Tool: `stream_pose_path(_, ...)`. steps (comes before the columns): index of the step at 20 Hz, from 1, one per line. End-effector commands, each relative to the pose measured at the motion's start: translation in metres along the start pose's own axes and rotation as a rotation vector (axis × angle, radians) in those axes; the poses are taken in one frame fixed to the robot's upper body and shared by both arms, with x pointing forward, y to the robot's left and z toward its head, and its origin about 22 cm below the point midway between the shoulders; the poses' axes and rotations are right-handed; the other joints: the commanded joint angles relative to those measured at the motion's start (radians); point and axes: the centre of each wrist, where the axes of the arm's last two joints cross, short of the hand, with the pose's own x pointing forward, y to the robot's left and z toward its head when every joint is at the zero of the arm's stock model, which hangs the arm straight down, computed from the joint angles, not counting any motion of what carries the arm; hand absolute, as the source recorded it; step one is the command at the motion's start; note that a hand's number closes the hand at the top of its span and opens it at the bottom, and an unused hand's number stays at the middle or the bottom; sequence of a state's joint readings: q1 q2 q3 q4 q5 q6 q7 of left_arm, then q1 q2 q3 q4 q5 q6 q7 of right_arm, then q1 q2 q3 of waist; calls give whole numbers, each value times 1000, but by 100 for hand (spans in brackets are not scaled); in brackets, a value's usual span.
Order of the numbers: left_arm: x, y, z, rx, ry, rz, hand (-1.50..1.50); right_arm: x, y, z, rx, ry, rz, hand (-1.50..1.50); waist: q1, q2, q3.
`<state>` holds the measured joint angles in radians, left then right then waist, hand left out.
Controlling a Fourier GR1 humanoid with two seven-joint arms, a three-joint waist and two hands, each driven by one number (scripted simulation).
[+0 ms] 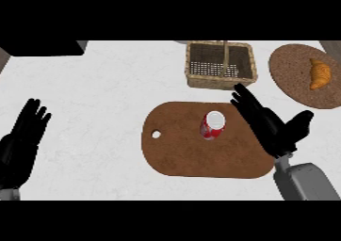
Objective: Pick the can from the cutting board and place it in the basket
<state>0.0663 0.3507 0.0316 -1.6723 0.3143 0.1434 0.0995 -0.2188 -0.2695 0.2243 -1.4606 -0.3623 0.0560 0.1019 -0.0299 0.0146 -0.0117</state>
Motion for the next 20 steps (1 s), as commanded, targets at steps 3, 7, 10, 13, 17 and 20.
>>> stream_pose_path(3, 17, -17, -17, -105, -148, -189, 0, 53, 41, -47, -111, -111, 33, 150, 36, -13, 11)
stream_pose_path(7, 29, -2, -21, -95, -169, -250, 0, 81, 23, -44, -478, -428, -213, 150, -80, -60, 52)
stream_pose_path(10, 44, -37, -38, -238, -282, -360, 0, 76, 123, -79, -351, -324, -110, 150, 69, -2, 11)
stream_pose_path(13, 50, -39, -45, -247, -280, -367, 0, 80, 153, -92, -473, -366, 47, -150, 78, -8, 8)
stream_pose_path(17, 45, -29, -46, -215, -243, -387, 0, 82, 142, -121, -641, -305, 297, -150, 48, -21, 1)
stream_pose_path(20, 41, -24, -46, -207, -238, -395, 0, 88, 100, -136, -693, -152, 497, -150, 21, -36, -6)
